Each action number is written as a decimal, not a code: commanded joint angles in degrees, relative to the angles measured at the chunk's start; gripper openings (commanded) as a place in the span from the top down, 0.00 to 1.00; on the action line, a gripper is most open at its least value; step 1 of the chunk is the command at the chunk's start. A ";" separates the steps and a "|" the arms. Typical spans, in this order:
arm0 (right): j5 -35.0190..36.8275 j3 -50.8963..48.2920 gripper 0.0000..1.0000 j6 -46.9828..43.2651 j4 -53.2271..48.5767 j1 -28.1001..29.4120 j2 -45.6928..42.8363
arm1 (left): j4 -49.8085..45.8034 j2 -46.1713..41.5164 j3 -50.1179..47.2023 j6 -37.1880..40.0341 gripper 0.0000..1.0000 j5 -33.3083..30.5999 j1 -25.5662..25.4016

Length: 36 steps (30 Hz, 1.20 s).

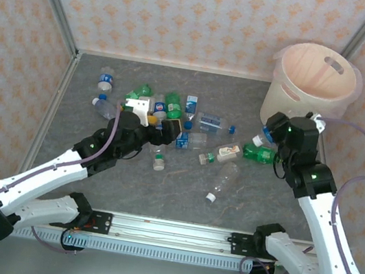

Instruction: Put the plastic bottles in the bin

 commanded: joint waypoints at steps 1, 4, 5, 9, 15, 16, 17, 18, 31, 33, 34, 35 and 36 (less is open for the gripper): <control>6.74 6.64 0.40 -3.68 2.56 0.24 3.01 | -1.26 -2.35 2.50 1.48 0.01 -1.59 -0.61; 9.39 12.82 0.40 -6.01 2.70 0.10 7.10 | -0.76 -4.00 1.73 1.79 0.01 -1.99 -0.58; 11.04 15.14 0.40 -6.80 2.73 0.09 8.69 | -0.65 -4.40 1.38 1.88 0.01 -2.08 -0.62; 14.37 23.86 0.40 -10.55 3.42 -1.98 15.01 | -0.11 -5.26 0.25 1.93 0.01 -1.75 -0.66; 14.41 35.15 0.40 -12.45 5.17 -9.50 25.09 | 0.07 -5.83 -0.79 1.50 0.01 -0.29 -0.59; 14.59 36.52 0.40 -12.42 5.36 -10.70 26.71 | 0.04 -6.03 -0.92 1.42 0.01 -0.36 -0.62; 14.53 38.22 0.40 -12.34 5.32 -12.17 28.71 | 0.03 -6.31 -1.09 1.41 0.01 -0.25 -0.61; 14.33 39.80 0.40 -12.05 5.23 -13.68 30.44 | -0.01 -6.70 -1.26 1.41 0.01 -0.21 -0.62; 7.93 52.88 0.41 -8.20 0.97 -24.80 48.74 | -4.69 -12.53 -0.99 2.98 0.01 -3.54 -0.60; 8.13 53.96 0.41 -9.03 0.64 -24.80 50.79 | -5.68 -12.98 -1.03 3.14 0.01 -4.00 -0.65; 8.10 54.45 0.41 -9.28 0.47 -24.85 51.53 | -6.00 -13.21 -1.10 3.25 0.01 -4.14 -0.58; 7.86 54.94 0.41 -9.45 -0.02 -24.89 52.39 | -6.24 -13.41 -1.18 3.33 0.01 -4.31 -0.63; 7.48 55.40 0.41 -9.65 -0.45 -24.82 53.07 | -6.34 -13.68 -1.36 3.33 0.01 -4.43 -0.59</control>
